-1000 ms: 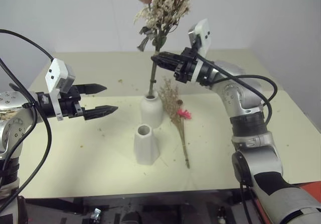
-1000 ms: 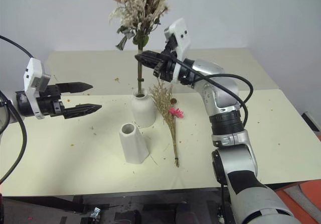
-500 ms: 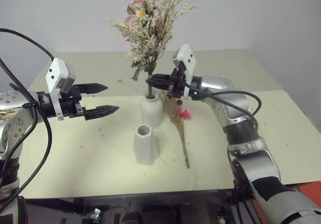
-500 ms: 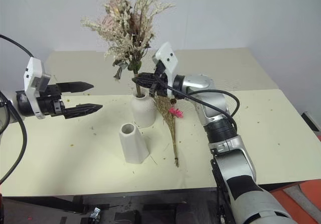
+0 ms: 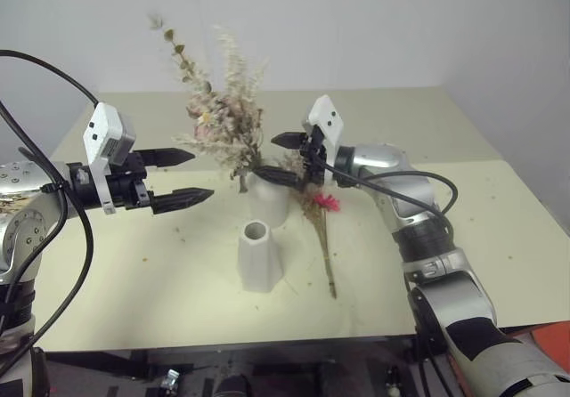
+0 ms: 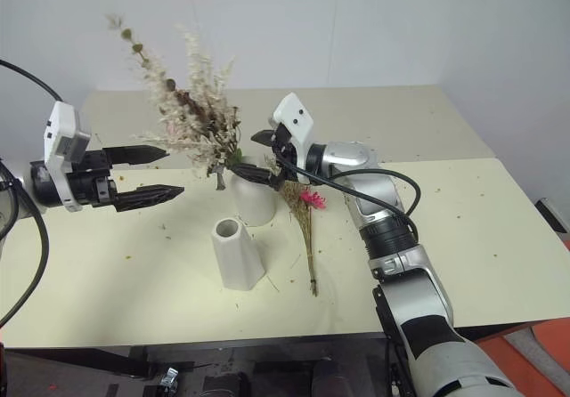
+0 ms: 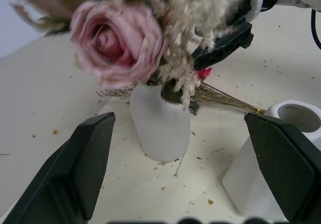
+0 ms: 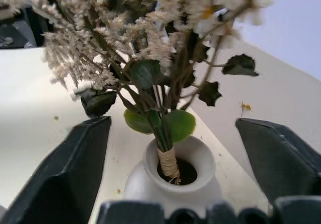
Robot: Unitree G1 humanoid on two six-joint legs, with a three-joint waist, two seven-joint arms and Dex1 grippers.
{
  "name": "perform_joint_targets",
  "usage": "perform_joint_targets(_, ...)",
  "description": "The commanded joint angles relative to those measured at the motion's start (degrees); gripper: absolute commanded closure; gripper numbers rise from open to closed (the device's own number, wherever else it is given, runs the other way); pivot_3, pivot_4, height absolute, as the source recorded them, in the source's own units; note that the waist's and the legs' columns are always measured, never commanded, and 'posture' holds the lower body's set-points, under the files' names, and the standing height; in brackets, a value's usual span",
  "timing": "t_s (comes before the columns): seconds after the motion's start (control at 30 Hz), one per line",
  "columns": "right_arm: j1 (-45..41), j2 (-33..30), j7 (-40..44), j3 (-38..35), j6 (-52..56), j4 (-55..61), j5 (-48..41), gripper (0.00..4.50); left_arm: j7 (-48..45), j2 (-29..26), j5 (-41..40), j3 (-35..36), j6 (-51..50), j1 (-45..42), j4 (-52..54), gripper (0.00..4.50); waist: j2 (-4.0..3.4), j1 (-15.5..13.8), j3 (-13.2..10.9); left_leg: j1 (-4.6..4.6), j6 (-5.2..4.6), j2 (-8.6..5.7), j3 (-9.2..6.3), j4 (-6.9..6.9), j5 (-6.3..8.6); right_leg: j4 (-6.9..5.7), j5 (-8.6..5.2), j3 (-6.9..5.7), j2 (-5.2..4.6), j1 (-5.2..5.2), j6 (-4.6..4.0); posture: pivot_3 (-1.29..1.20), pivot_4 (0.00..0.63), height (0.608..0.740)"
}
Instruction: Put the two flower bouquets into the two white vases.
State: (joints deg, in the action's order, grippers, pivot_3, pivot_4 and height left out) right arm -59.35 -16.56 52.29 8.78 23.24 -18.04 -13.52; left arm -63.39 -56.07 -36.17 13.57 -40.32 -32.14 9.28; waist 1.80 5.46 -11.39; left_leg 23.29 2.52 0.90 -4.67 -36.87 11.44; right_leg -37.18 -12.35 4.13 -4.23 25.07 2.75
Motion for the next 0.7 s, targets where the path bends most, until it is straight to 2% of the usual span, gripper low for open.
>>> perform_joint_targets(0.03, 0.7, -3.7, 1.5, -0.9, 2.3, 4.7, -0.2, 0.02, -0.4, -0.5, -0.8, 0.1, 0.4, -1.8, 0.6, 0.00, 0.00, -0.1, 0.0, 0.01, 0.00, 0.00, 0.00, 0.00, 0.00, 0.01, 0.00, 0.00, -0.01, 0.00, 0.00, 0.00, 0.150, 0.740)
perform_joint_targets(0.17, 1.7, -10.4, 4.0, -2.1, 9.4, 9.0, -1.9, 0.02, -1.7, -0.7, -1.4, -0.1, 0.6, -2.1, 0.8, 0.00, 0.00, -0.3, 0.0, 0.02, 0.00, -0.01, 0.00, -0.01, 0.00, 0.01, 0.00, -0.01, -0.02, -0.01, 0.00, 0.00, 0.150, 0.740)
perform_joint_targets(0.4, -2.4, -19.1, 3.4, -1.0, 38.4, 13.4, -5.7, 0.02, -5.7, -1.3, -4.4, -0.1, 0.1, -2.1, 1.9, 0.00, 0.01, -0.2, 0.0, -0.02, 0.00, 0.01, 0.01, -0.01, 0.00, 0.00, -0.01, 0.00, 0.01, 0.00, 0.00, 0.00, 0.150, 0.740)
perform_joint_targets(0.5, -3.6, -22.0, 4.1, 1.9, 49.4, 14.8, -7.3, 0.02, -8.7, -1.6, -5.9, 0.2, 0.7, -1.4, 2.6, 0.00, 0.01, -0.2, 0.0, -0.01, 0.00, 0.01, 0.01, -0.01, 0.00, 0.01, -0.01, 0.00, 0.01, -0.01, 0.01, 0.00, 0.150, 0.740)
perform_joint_targets(0.7, -4.7, -26.3, 5.7, 9.6, 58.5, 16.7, -9.9, 0.02, -12.0, -1.5, -6.7, 0.3, 2.0, -0.8, 2.8, 0.00, 0.01, -0.2, 0.0, 0.03, -0.01, -0.01, 0.02, -0.02, 0.00, 0.07, -0.06, 0.01, -0.02, 0.00, 0.10, 0.00, 0.150, 0.740)
